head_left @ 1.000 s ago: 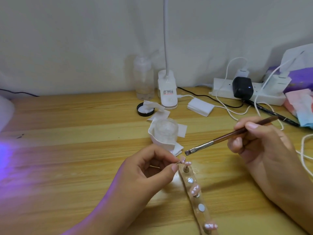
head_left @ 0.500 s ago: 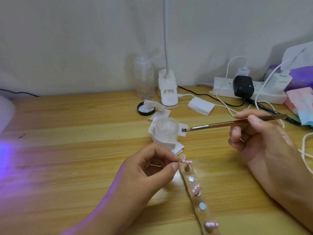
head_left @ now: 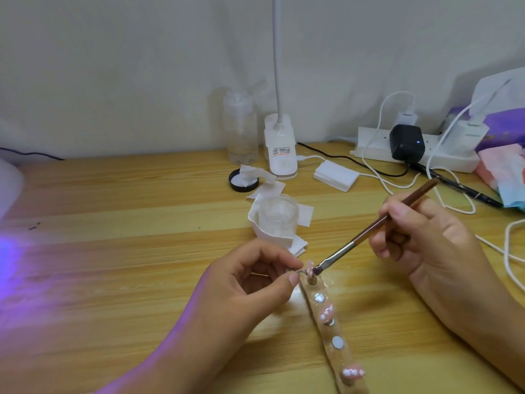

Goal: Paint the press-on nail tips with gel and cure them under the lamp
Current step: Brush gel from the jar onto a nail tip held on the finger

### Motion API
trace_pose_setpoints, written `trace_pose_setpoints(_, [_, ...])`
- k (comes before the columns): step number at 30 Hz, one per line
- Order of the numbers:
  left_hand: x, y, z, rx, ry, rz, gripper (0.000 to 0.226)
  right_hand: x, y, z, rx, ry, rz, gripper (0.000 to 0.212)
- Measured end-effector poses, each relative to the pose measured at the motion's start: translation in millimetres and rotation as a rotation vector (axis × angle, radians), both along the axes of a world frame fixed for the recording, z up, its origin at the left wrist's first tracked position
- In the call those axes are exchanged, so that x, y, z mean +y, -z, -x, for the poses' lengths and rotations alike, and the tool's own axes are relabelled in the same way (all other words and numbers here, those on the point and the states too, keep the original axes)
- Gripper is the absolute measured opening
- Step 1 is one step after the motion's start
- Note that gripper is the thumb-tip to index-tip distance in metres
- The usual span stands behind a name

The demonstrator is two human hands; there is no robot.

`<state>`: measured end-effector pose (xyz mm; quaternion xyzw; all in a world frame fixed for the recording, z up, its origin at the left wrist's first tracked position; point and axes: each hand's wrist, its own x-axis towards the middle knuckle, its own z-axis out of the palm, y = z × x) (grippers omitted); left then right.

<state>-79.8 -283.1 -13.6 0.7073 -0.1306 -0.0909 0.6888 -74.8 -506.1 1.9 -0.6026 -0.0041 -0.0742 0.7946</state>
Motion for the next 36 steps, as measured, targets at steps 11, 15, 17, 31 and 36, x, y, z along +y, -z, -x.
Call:
trace_pose_setpoints(11, [0.3, 0.4, 0.7, -0.004, 0.017, -0.004, 0.019, -1.7, 3.6, -5.3, -0.039, 0.047, 0.008, 0.021])
trace_pose_setpoints(15, [0.1, -0.1, 0.8, -0.005, 0.012, 0.003, 0.018, 0.3, 4.3, -3.1, -0.043, -0.006, -0.004, 0.018])
trace_pose_setpoints(17, [0.1, -0.9, 0.6, -0.007, 0.012, 0.011, 0.019, 1.2, 4.7, -3.8, -0.03, -0.007, 0.01, 0.02])
trace_pose_setpoints(31, [1.6, 1.5, 0.0, 0.049, -0.002, 0.044, 0.022, -3.1, 5.5, -8.0, 0.009, 0.026, -0.048, 0.018])
trace_pose_setpoints(36, [1.3, 0.0, -0.1, 0.061, -0.008, 0.056, 0.02, 1.3, 5.6, -5.9, 0.006, -0.032, -0.023, 0.024])
